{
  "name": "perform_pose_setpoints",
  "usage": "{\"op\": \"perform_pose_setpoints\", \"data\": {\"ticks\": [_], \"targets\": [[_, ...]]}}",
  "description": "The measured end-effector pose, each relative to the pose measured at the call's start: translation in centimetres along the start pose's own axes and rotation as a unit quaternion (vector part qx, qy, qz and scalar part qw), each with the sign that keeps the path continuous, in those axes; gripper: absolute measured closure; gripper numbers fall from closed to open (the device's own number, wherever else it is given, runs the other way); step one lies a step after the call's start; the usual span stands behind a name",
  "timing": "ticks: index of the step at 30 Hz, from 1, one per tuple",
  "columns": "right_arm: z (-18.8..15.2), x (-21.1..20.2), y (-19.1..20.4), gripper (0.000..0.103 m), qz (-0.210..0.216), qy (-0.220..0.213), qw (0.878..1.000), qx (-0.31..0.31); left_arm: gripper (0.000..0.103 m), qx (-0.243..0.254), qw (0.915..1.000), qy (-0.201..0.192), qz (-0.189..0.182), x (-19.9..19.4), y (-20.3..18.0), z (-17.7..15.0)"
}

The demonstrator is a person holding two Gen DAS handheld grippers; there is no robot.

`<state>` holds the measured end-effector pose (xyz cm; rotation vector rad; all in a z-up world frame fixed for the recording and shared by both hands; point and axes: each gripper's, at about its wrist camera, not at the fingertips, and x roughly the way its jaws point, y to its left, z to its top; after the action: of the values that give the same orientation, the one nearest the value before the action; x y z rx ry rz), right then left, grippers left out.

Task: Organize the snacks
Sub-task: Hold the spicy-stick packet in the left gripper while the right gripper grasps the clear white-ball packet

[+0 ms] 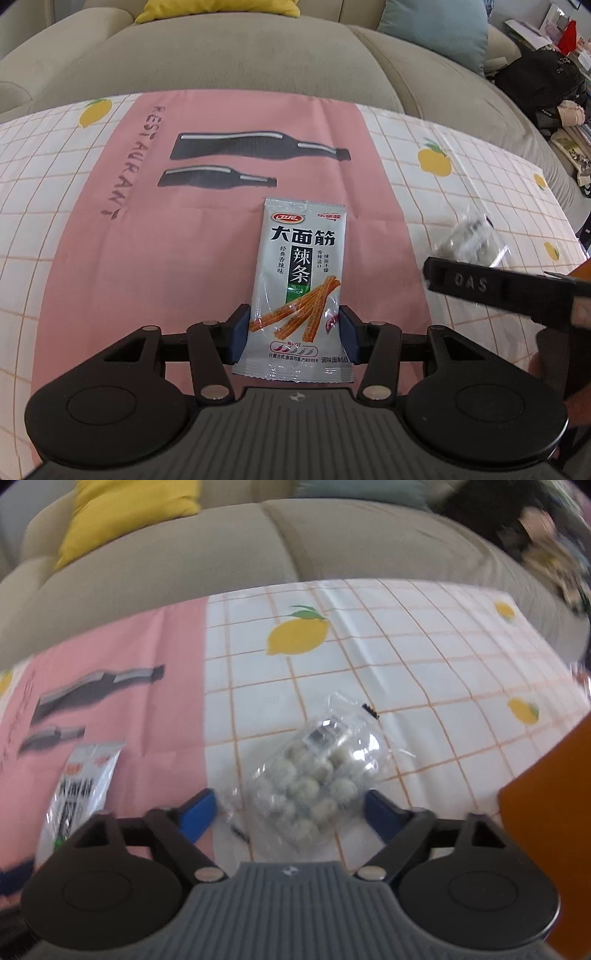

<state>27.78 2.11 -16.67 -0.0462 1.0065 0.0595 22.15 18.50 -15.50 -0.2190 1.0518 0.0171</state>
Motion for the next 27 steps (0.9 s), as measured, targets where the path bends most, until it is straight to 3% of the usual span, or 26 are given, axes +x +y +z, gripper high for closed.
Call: {"op": "perform_pose_setpoints", "data": {"ticks": [2,4,9,15,21,23,25,27], "targets": [[-0.5,-0.7,-0.1,0.044,0.013,-0.003,1.0,-0.021,0.046,-0.005,0.9999,0.014,0.004,-0.3,-0.2,-0.3],[-1.2,-1.4,-0.3,0.063,0.025,-0.003,0.999,-0.045,0.046,-0.012,0.9996,0.026,0.005,-0.7,-0.4,-0.8],[-3.5,-3.2,-1.0,0.086,0.056,0.007,0.993,-0.105,0.046,-0.016,0.9988,0.043,0.015,-1.7,-1.2,-2.5],[-6.6,-5.3,-1.9,0.086,0.079,0.016,0.987,-0.14,0.046,-0.034,0.998,0.047,0.023,-2.9,-1.2,-4.5],[-7.9,-6.3,-2.8,0.085,0.097,0.012,0.986,-0.136,0.046,-0.036,0.9985,0.038,0.019,-3.2,-1.2,-5.0],[-7.2,-6.2,-3.2,0.079,0.096,0.002,0.989,-0.112,0.046,-0.038,0.9986,0.034,0.019,-3.2,-1.1,-5.0],[-6.0,-6.0,-3.4,0.058,0.094,-0.013,0.992,-0.081,0.046,-0.038,0.9986,0.033,0.019,-3.1,-1.0,-4.8],[-4.5,-5.6,-3.6,0.049,0.094,-0.024,0.994,-0.045,0.046,-0.038,0.9986,0.03,0.023,-2.9,-0.8,-4.5]]}}
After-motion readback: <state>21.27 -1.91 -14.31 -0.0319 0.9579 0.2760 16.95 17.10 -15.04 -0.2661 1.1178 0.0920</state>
